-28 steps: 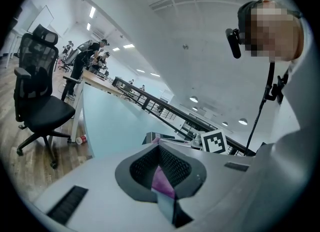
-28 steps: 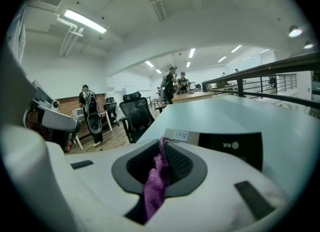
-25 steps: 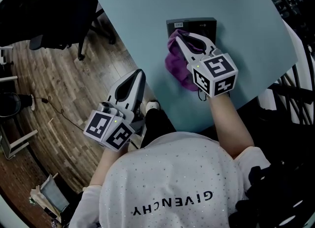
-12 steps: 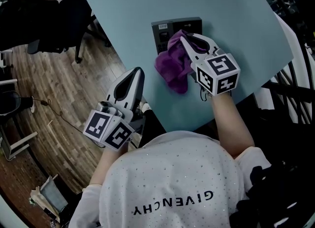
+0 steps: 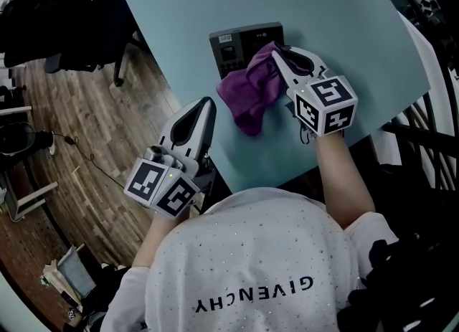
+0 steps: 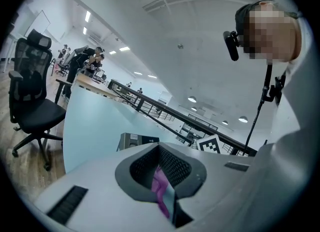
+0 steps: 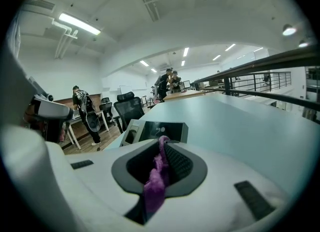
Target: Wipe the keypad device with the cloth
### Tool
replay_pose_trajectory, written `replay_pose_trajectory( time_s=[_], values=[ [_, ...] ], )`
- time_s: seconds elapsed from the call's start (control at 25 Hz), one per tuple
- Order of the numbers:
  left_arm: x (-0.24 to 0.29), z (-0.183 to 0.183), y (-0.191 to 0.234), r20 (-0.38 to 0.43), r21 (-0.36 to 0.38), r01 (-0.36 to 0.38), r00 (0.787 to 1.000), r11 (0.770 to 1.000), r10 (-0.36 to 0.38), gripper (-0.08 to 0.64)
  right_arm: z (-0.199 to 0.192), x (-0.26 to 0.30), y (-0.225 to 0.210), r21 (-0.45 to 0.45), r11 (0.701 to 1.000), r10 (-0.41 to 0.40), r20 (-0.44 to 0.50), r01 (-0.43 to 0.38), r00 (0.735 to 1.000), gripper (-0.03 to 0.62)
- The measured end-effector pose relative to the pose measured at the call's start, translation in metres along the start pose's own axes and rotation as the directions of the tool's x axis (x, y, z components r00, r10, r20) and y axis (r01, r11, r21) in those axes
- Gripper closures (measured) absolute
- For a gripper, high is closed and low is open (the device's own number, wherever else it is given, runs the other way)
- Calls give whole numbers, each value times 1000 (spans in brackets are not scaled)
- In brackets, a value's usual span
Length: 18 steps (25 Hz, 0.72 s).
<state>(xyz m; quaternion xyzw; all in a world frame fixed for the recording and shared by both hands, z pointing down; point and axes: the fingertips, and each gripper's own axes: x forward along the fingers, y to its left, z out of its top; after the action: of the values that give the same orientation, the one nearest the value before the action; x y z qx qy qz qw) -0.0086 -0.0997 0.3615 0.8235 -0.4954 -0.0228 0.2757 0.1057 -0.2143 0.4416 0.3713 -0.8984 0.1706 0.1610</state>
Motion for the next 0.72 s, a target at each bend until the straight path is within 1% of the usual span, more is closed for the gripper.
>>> replay_pose_trajectory(
  time_s=[0.4, 0.72],
  values=[
    [6, 10, -19, 12, 37, -5, 1000, 999, 4, 558, -2, -10, -20, 35, 999, -17, 11, 17, 1000, 560],
    [3, 4, -19, 2, 23, -35, 999, 999, 35, 559, -1, -17, -41, 92, 995, -51, 28, 49, 998, 560]
  ],
)
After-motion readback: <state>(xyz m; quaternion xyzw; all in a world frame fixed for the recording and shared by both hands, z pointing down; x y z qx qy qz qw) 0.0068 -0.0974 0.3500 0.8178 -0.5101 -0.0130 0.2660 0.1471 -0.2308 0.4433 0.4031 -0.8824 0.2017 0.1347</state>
